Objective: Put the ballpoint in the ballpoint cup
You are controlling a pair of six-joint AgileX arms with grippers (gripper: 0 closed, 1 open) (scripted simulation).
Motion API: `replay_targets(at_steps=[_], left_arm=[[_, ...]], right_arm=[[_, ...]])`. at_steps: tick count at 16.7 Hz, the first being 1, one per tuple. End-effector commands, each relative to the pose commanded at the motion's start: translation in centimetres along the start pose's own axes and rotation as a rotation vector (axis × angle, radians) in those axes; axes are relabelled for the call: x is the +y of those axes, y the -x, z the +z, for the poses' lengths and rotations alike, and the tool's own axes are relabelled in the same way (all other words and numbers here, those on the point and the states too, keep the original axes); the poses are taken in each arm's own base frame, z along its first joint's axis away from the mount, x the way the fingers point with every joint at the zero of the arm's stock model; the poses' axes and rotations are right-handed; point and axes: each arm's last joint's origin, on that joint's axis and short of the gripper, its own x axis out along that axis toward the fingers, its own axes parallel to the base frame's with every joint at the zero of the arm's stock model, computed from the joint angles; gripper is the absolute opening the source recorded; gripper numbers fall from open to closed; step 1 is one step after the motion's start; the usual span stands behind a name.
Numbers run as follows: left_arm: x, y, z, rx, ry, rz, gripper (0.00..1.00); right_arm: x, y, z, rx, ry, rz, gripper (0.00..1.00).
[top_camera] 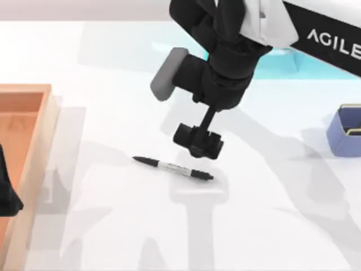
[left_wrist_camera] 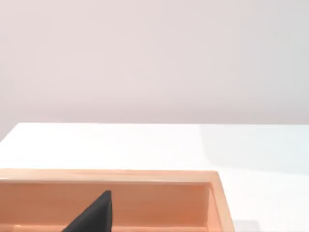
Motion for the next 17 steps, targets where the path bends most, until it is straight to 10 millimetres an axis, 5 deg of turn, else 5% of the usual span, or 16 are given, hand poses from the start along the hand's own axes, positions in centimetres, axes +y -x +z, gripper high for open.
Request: replay_targets(at_steps=[7,17], left_arm=[[0.0,0.0,0.0,0.000,0.000,0.000,1.00],[0.0,0.0,0.0,0.000,0.000,0.000,1.00]], right_arm=[[0.5,-4.9,5.3,0.156,0.071,0.035,1.00],[0.4,-6.3,6.6,0.202,0.066,0.017,1.00]])
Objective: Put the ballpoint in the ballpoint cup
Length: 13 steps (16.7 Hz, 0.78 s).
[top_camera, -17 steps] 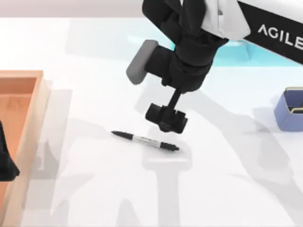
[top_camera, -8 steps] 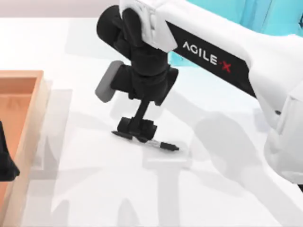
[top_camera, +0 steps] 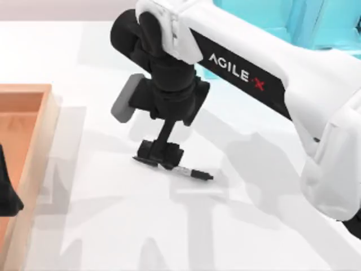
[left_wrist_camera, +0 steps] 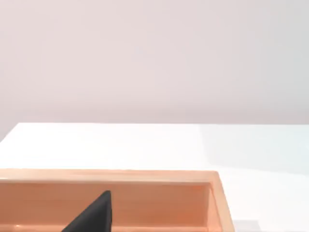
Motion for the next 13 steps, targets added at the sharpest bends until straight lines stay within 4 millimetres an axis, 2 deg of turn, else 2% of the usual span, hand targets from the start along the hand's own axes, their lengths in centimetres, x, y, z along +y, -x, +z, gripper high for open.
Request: replay_targets(at_steps=[4,6,8,13], left_arm=[[0.0,0.0,0.0,0.000,0.000,0.000,1.00],[0.0,0.0,0.0,0.000,0.000,0.000,1.00],[0.0,0.0,0.0,0.000,0.000,0.000,1.00],[0.0,0.0,0.0,0.000,0.000,0.000,1.00]], right_arm=[[-0.2,0.0,-0.1,-0.002,-0.004,0.000,1.00],[-0.2,-0.9,0.1,-0.003,-0.001,-0.002,1.00],[-0.3,-2.7,0.3,-0.002,0.000,-0.001,1.00],[-0.1,-8.6,0.2,-0.001,0.000,0.000,1.00]])
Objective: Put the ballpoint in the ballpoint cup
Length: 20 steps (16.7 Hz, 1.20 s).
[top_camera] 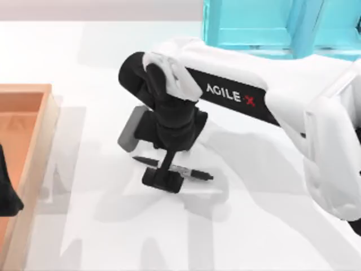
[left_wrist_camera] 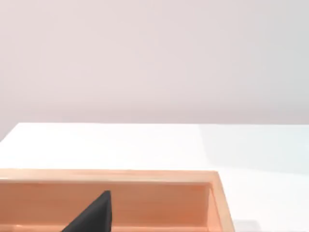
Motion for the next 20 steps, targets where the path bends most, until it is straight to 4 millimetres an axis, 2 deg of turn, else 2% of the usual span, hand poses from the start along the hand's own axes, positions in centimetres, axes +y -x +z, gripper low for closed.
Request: replay_targets(at_steps=[2,6,19,20], left_arm=[[0.00,0.00,0.00,0.000,0.000,0.000,1.00],[0.00,0.00,0.00,0.000,0.000,0.000,1.00],[0.00,0.00,0.00,0.000,0.000,0.000,1.00],[0.00,0.00,0.00,0.000,0.000,0.000,1.00]], right_arm=[[0.11,-1.19,-0.15,0.000,0.000,0.000,1.00],[0.13,-1.38,-0.18,0.001,0.000,0.000,1.00],[0.13,-1.38,-0.18,0.001,0.000,0.000,0.02],[0.13,-1.38,-0.18,0.001,0.000,0.000,0.00]])
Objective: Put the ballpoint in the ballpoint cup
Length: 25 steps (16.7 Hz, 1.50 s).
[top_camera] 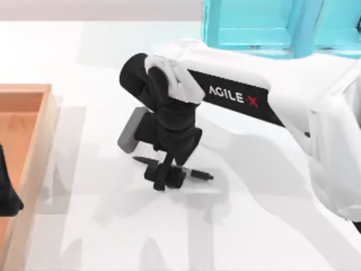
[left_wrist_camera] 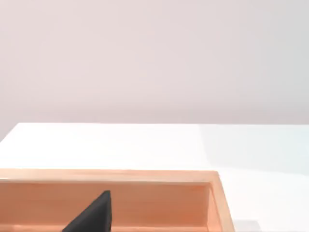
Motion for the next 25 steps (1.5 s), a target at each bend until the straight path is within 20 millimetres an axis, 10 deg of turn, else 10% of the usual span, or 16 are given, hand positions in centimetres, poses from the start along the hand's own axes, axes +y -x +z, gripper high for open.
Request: replay_targets(at_steps=[7,10,19,25], left_arm=[[0.0,0.0,0.0,0.000,0.000,0.000,1.00],[0.0,0.0,0.0,0.000,0.000,0.000,1.00],[0.0,0.0,0.0,0.000,0.000,0.000,1.00],[0.0,0.0,0.0,0.000,0.000,0.000,1.00]], right_arm=[[0.0,0.0,0.0,0.000,0.000,0.000,0.00],[0.8,3.1,-0.3,-0.035,-0.017,0.005,0.00],[12.8,16.4,-4.7,-0.052,-0.016,-0.001,0.00],[14.2,17.5,-5.6,-0.045,-0.020,0.003,0.00]])
